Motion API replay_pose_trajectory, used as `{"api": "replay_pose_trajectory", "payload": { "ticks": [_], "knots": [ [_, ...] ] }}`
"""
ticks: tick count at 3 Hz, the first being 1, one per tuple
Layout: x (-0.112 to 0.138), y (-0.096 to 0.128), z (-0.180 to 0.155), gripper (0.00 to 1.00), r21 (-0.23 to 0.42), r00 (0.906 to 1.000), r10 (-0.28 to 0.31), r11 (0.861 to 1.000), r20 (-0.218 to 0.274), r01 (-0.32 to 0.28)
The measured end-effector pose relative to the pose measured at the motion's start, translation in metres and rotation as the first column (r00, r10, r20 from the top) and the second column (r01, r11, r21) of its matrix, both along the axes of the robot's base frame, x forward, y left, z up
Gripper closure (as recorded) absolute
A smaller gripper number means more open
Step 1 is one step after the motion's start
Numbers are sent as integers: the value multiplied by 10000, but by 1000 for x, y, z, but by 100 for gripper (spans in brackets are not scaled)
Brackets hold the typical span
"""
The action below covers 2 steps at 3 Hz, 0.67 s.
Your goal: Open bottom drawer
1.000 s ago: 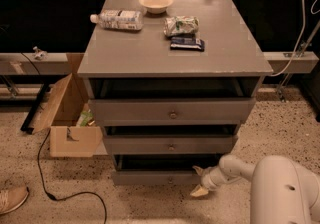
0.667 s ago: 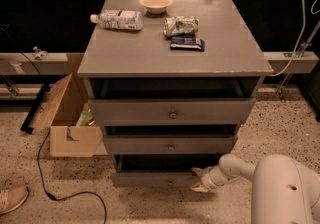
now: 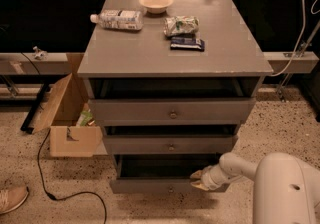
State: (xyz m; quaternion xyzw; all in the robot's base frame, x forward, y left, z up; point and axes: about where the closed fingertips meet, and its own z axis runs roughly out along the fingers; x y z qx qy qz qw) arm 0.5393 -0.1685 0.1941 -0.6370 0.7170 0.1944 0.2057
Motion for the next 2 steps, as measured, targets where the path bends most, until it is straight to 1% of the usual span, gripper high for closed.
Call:
{"api": "replay_pose_trajectory", "payload": {
  "ticks": [1, 2],
  "knots": [
    [0, 0, 4, 97, 0, 10000, 1, 10000, 1, -1],
    [0, 0, 4, 74, 0, 10000, 1, 10000, 0, -1]
  ]
}}
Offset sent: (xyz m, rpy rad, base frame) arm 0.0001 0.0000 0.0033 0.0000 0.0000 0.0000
